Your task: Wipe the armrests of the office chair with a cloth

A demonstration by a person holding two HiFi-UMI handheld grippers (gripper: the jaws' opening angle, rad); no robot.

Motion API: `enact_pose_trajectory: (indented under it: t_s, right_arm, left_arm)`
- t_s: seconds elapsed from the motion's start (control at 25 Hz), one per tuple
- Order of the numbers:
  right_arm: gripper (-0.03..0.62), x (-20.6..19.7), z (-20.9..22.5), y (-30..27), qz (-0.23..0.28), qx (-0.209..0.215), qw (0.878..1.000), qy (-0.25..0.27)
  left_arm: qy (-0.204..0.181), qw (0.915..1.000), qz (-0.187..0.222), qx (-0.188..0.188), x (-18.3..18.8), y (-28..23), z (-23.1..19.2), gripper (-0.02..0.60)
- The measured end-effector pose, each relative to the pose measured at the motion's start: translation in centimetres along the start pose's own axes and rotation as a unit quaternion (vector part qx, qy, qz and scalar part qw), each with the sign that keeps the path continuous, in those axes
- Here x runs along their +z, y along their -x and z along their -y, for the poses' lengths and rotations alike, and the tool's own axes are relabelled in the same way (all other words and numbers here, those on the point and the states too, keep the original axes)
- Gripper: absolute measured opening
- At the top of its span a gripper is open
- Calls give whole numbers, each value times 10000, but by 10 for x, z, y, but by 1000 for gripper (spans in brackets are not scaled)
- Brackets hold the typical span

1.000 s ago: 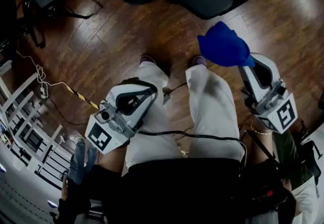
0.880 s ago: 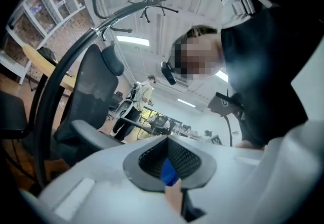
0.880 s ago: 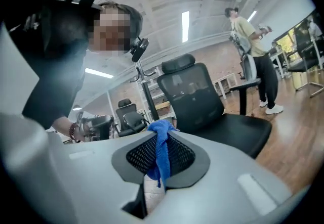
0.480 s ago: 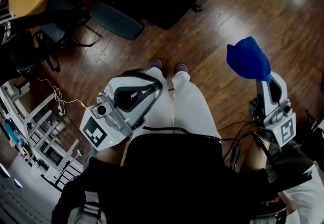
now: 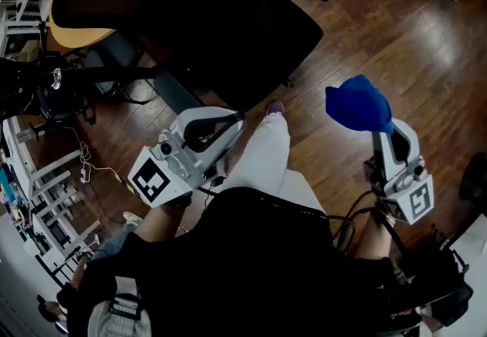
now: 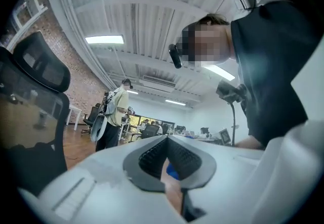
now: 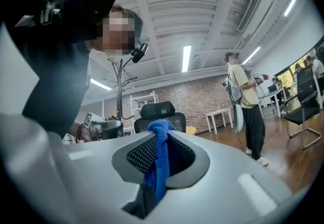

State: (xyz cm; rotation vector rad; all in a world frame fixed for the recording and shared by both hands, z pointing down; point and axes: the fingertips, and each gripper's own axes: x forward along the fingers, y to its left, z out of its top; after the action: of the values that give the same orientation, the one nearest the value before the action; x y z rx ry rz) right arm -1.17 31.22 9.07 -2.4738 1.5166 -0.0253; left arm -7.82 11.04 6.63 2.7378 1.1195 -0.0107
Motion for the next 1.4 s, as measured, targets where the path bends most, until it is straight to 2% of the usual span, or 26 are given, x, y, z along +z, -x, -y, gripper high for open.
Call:
enact_pose_trajectory:
  t_s: [0.08,0.16,0.32,0.4,0.52,0.56,0.64,0.72,0.84,0.92,1.0,1.08,1.16,1.2,1.28,1.4]
  right_arm:
    - [40,11,15,-26,124,282,9995,54]
    - [40,19,24,-39,99,578,9982,86]
    - [40,38,90,-70,-30,885,9958,217]
    - [40,40,133,-90,-128,1088,9935,316]
    - [40,33,196,-113,-385,1596,9864,94]
    - [40,32,214,-117,-553,1766,9826,157]
    - [40,28,245,-122,-956,2020,9729,601]
    - [40,22,265,-127,-1237,2290,9618,851]
    - [40,10,279,-158,-1670,3128,9292,1040]
    - [40,-3,281,-186,-1926,3507,9099,1096]
    - [40,-20,282,-215,-2012,3564,9047,1185]
    - [40,-35,287,-242,-1973,3394,9106,1295]
    - [40,-46,292,-265,-1970,3390,9107,1299]
    - [40,-53,295,-275,-2040,3506,9042,1339]
    - [40,-75,301,-290,-2310,3869,8795,1531]
    - [40,-123,313,-312,-2787,4364,8334,1933]
  left_arm:
    - [-317,9993,-3,-201,8,-40,-14,6]
    - [-591,9979,3,-261,18,-76,-7,6]
    - [-667,9976,-138,-81,19,-147,-12,6]
    - [-607,9979,-83,222,16,-177,-33,6]
    - [-690,9909,-25,1153,27,-214,-68,6]
    - [-752,9854,86,1526,35,-224,-76,6]
    - [-759,9732,363,2140,44,-244,-81,6]
    - [-669,9655,394,2487,37,-260,-83,6]
    - [-506,9480,260,3131,31,-267,-94,6]
    - [-353,9371,66,3472,23,-261,-103,6]
    - [-214,9282,-12,3715,12,-244,-114,6]
    - [-150,9143,350,4032,19,-213,-132,6]
    - [-508,8955,794,4349,52,-182,-158,6]
    - [-731,8848,920,4509,68,-173,-171,6]
    - [-927,8670,1044,4784,81,-168,-191,6]
    - [-742,8495,1111,5105,63,-177,-215,6]
